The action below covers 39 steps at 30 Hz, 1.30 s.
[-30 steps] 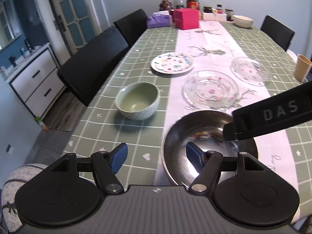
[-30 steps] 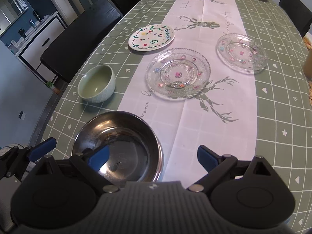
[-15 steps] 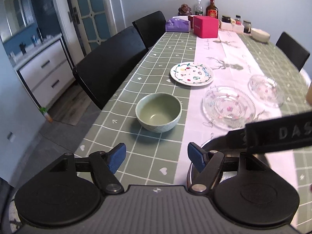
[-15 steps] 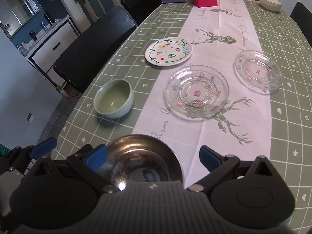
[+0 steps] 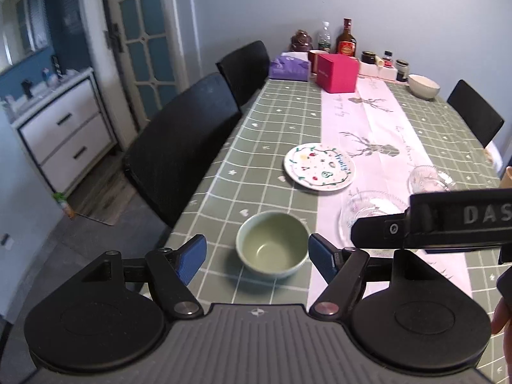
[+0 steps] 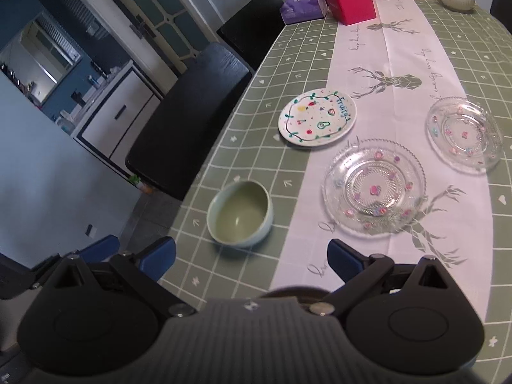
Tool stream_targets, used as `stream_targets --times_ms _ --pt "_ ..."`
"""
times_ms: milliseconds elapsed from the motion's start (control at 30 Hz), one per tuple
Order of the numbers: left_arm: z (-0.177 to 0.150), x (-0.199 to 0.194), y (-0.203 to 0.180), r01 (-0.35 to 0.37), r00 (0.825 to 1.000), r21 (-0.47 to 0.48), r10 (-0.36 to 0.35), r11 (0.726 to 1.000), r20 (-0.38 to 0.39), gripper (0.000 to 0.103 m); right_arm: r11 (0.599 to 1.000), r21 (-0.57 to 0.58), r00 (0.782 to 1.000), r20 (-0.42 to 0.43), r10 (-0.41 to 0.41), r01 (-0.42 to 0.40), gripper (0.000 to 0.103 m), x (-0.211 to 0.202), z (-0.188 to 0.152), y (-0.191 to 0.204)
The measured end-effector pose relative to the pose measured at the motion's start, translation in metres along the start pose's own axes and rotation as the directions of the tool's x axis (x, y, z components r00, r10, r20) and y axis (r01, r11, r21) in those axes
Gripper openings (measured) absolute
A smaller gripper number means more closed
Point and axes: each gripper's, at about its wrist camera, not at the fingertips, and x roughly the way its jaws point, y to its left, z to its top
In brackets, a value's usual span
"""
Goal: Organize plates and bowls
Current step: 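Move the left tool to the pale green bowl and close on its rim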
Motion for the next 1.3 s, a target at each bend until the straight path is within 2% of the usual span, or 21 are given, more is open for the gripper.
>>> stream_targets --times_ms 133,267,367,500,600,767,900,1033,1100,1167,1300 --pt "0.014 0.033 0.014 0.005 0.997 -0.058 -0.009 0.998 -0.077 0.086 0.990 0.123 0.997 -0.029 0.069 -0.065 0.098 0.019 0.012 -0.005" --pt "0.023 0.068 0.029 0.042 0.978 -0.146 -0.071 0.988 -0.195 0.078 0.990 0.125 0.995 -0.058 0.075 -0.067 0.098 0.042 0.025 0.005" --pt "0.025 0.083 0.036 0.058 0.970 -0.197 -0.102 0.979 -0.220 0.078 0.984 0.166 0.993 -0.090 0.081 -0.065 0.096 0.060 0.036 0.009" --pt "0.029 0.106 0.040 0.010 0.959 -0.177 -0.060 0.984 -0.276 0.078 0.962 0.259 0.984 -0.131 0.119 -0.082 0.091 0.082 0.045 0.009" --pt "0.028 0.128 0.044 -0.013 0.933 -0.198 -0.060 0.980 -0.355 0.078 0.972 0.233 0.988 -0.146 0.049 -0.014 0.089 0.097 0.053 0.015" --pt "0.026 0.157 0.043 0.039 0.882 -0.202 -0.129 0.979 -0.454 0.078 0.962 0.257 0.983 -0.177 -0.043 0.088 0.082 0.121 0.061 0.006" --pt "0.022 0.170 0.046 0.021 0.855 -0.254 -0.149 0.967 -0.497 0.077 0.944 0.280 0.970 -0.217 -0.112 0.172 0.078 0.141 0.061 0.001" --pt "0.020 0.179 0.043 -0.005 0.842 -0.226 -0.118 0.974 -0.527 0.074 0.939 0.251 0.952 -0.251 -0.173 0.236 0.075 0.160 0.056 -0.001" --pt "0.020 0.182 0.042 -0.031 0.846 -0.218 -0.090 0.975 -0.525 0.066 0.933 0.258 0.946 -0.271 -0.180 0.251 0.075 0.168 0.054 -0.006" --pt "0.020 0.184 0.042 -0.057 0.849 -0.213 -0.065 0.975 -0.525 0.065 0.927 0.269 0.939 -0.295 -0.178 0.260 0.073 0.173 0.051 -0.010" --pt "0.017 0.191 0.038 -0.066 0.836 -0.178 -0.043 0.982 -0.546 0.047 0.926 0.257 0.930 -0.313 -0.192 0.278 0.065 0.182 0.044 -0.012"
